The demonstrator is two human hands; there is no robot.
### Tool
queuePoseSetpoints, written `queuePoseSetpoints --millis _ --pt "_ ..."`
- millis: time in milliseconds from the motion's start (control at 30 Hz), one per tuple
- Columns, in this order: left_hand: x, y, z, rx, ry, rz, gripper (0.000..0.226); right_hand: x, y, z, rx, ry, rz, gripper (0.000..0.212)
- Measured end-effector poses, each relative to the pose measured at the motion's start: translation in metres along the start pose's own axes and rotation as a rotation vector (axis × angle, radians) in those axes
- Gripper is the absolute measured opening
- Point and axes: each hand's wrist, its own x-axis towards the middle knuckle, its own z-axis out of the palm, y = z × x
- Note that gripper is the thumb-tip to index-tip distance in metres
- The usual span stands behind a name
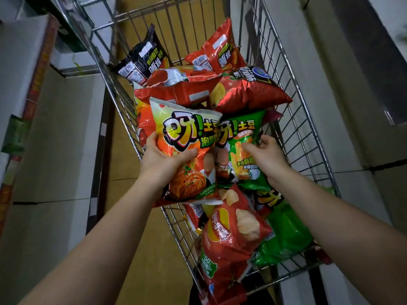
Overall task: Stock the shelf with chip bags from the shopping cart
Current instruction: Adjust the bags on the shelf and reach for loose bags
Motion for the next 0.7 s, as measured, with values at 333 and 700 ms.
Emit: queuePoseSetpoints --millis 333,700 --pt "0.011 -0.011 0.014 0.113 -0.03 0.005 0.106 0.008 0.001 0.007 0.02 -0.136 0.147 0.036" --pt "-0.005 0.008 0.014 0.139 -0.078 0.225 0.1 -0.034 0.014 0.013 0.061 0.206 -0.04 0.042"
